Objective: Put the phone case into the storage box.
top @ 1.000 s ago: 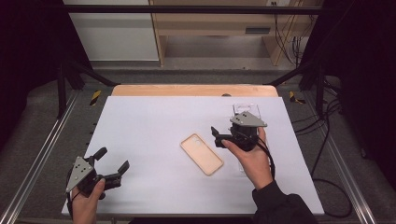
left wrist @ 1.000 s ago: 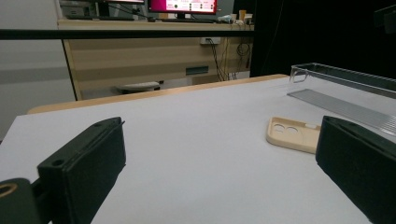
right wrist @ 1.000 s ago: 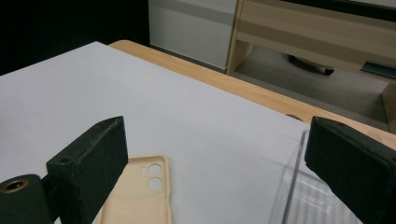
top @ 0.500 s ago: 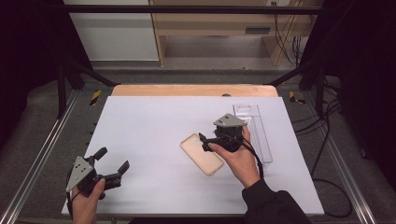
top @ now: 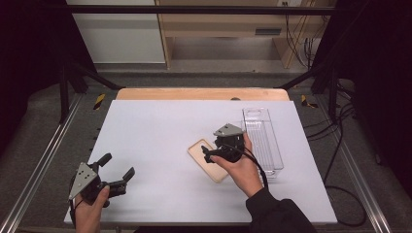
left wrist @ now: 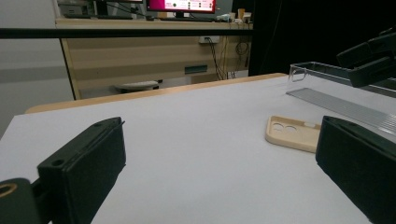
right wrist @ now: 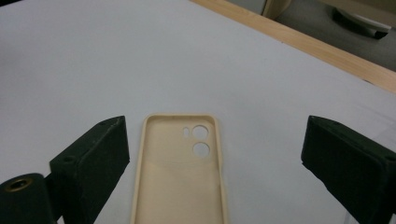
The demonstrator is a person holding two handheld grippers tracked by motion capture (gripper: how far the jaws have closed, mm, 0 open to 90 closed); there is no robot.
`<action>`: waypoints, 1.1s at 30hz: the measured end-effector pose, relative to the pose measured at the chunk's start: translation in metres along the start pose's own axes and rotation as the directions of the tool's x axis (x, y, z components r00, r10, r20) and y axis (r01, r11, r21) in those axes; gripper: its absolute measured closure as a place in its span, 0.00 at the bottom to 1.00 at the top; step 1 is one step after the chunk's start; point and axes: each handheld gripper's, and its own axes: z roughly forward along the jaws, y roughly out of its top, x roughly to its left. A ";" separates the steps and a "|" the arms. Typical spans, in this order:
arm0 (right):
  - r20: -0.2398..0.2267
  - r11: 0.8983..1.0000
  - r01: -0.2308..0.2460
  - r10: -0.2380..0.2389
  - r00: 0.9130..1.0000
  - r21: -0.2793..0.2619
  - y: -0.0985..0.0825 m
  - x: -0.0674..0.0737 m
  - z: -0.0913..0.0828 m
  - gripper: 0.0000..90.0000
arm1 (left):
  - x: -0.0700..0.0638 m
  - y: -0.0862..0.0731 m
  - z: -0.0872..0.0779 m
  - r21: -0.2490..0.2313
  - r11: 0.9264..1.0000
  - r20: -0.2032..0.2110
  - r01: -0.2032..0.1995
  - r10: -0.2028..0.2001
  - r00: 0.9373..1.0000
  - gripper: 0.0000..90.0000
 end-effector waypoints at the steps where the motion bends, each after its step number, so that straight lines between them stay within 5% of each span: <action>1: 0.000 1.000 0.000 0.000 1.000 0.000 0.000 0.000 0.000 0.09 | 0.000 0.000 0.000 0.000 1.000 0.000 0.000 0.000 1.000 0.02; 13: -0.015 0.997 0.020 -0.019 1.000 0.080 -0.003 0.002 0.013 0.17 | 0.000 0.000 0.000 0.000 1.000 0.002 0.002 -0.002 1.000 0.02; 22: -0.030 0.993 0.034 -0.031 0.999 0.117 -0.005 0.002 0.017 0.32 | -0.001 0.000 0.001 0.003 1.000 0.003 -0.001 0.001 1.000 0.02; 33: -0.056 0.991 0.000 0.008 0.998 0.132 -0.011 0.004 0.019 0.67 | -0.001 -0.001 0.002 0.010 1.000 0.010 0.000 0.000 1.000 0.02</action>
